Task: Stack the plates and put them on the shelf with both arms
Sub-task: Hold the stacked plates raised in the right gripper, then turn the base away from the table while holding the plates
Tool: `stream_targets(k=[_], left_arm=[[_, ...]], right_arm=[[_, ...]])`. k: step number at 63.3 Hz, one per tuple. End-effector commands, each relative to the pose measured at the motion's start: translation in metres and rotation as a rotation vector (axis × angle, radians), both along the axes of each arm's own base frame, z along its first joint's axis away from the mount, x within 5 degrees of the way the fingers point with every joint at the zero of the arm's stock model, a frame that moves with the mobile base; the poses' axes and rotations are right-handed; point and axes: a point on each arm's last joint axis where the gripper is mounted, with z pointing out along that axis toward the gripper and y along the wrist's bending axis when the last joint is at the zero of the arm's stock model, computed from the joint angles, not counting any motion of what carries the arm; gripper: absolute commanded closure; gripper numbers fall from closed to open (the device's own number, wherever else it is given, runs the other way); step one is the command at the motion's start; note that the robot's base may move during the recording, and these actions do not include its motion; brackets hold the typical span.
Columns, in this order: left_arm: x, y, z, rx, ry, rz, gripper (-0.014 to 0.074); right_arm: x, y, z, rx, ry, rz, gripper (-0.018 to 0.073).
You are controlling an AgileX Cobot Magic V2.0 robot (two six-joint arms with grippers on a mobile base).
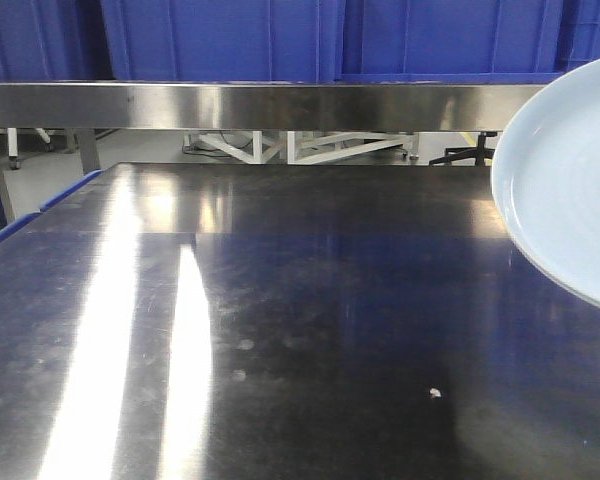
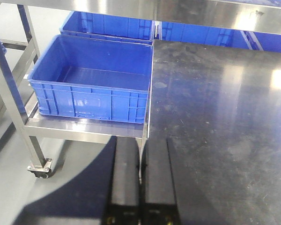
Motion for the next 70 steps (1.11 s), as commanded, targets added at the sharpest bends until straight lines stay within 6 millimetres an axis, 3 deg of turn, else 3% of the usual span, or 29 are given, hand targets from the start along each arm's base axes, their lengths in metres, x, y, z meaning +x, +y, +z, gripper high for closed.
stream_targets(k=[1,70], left_arm=[[0.0026,-0.0009,0.0162,-0.024,-0.104,-0.002,0.051],[0.0029,-0.0009,0.016,-0.024,-0.102,-0.002,0.051]], right_arm=[[0.0035,-0.0005,0.0196,-0.011,-0.14,0.0,0.0503],[0.0035,-0.0005,0.0195,-0.011,-0.139,0.0,0.0503]])
